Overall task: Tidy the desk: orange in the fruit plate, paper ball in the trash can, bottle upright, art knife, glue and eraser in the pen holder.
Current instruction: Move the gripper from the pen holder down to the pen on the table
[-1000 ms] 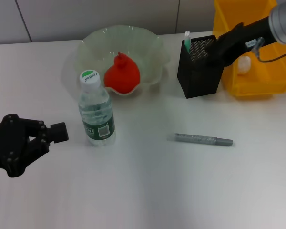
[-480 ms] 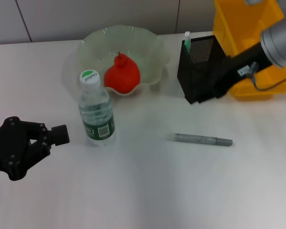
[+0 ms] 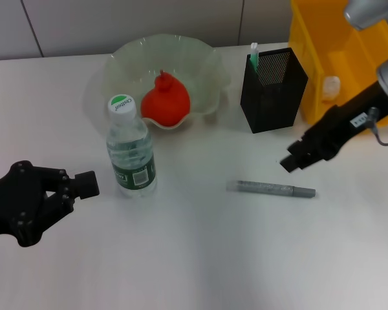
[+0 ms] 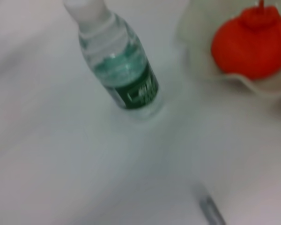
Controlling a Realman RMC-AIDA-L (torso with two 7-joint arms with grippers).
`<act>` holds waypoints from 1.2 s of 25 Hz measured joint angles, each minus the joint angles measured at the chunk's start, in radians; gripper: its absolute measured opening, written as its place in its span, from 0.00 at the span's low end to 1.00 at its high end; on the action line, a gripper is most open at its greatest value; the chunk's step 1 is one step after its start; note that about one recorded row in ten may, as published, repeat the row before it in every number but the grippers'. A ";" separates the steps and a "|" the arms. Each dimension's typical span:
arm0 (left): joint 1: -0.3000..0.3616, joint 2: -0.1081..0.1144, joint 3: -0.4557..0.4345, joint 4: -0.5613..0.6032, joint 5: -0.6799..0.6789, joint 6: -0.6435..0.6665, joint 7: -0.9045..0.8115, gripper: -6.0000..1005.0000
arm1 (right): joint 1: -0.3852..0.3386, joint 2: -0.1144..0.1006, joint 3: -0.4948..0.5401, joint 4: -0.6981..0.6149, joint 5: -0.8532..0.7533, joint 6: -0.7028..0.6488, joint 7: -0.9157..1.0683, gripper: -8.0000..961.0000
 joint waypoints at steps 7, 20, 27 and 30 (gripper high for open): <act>-0.008 -0.006 -0.001 -0.001 0.000 -0.002 0.001 0.00 | 0.033 -0.007 -0.011 0.070 -0.106 0.005 -0.113 0.39; -0.002 -0.022 -0.001 -0.001 -0.001 -0.003 0.001 0.00 | 0.117 -0.004 -0.075 0.266 -0.203 0.197 -0.259 0.39; 0.003 -0.023 -0.003 -0.004 -0.002 -0.003 0.001 0.00 | 0.157 -0.005 -0.084 0.330 -0.205 0.257 -0.291 0.38; 0.003 -0.023 -0.003 -0.004 -0.003 -0.003 0.001 0.00 | 0.174 -0.005 -0.088 0.353 -0.206 0.281 -0.303 0.38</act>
